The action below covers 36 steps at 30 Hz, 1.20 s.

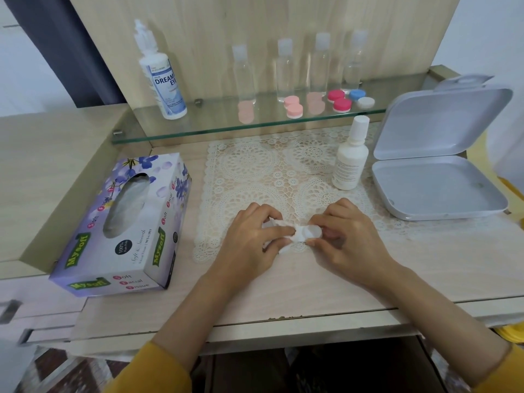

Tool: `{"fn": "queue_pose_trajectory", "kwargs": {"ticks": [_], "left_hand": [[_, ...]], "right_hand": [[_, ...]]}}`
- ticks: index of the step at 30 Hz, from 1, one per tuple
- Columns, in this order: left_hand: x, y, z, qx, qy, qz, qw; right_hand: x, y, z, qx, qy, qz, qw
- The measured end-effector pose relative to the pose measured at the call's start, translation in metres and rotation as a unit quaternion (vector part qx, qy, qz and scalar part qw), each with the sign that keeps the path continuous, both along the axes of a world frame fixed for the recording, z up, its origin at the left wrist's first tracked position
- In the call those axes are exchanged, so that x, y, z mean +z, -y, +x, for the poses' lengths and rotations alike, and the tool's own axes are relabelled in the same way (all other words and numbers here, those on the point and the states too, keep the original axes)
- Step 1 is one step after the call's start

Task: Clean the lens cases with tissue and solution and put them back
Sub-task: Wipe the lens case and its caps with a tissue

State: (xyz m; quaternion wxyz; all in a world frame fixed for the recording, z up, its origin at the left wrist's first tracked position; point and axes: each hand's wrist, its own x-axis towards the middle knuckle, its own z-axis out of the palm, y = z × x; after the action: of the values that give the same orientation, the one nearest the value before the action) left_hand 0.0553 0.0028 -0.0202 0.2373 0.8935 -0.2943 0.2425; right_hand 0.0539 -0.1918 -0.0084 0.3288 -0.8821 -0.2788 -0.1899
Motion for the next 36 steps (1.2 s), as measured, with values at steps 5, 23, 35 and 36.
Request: {"fn": "queue_pose_trajectory", "kwargs": {"ticks": [5,23,35,36], "left_hand": [[0.001,0.0,0.002,-0.018,-0.02,-0.024,0.999],[0.002,0.003,-0.001,0.033,0.058,0.006,0.998],[0.011,0.004,-0.011,0.031,0.01,-0.136,0.99],[0.015,0.005,-0.014,0.035,-0.025,-0.183,0.982]], "right_hand": [[-0.002,0.001,-0.001,-0.003,0.006,-0.004,1.0],[-0.002,-0.002,-0.002,-0.012,0.011,-0.003,1.0],[-0.003,-0.007,-0.001,-0.039,0.008,0.022,0.999],[-0.003,-0.008,-0.001,-0.044,0.01,0.027,0.999]]}}
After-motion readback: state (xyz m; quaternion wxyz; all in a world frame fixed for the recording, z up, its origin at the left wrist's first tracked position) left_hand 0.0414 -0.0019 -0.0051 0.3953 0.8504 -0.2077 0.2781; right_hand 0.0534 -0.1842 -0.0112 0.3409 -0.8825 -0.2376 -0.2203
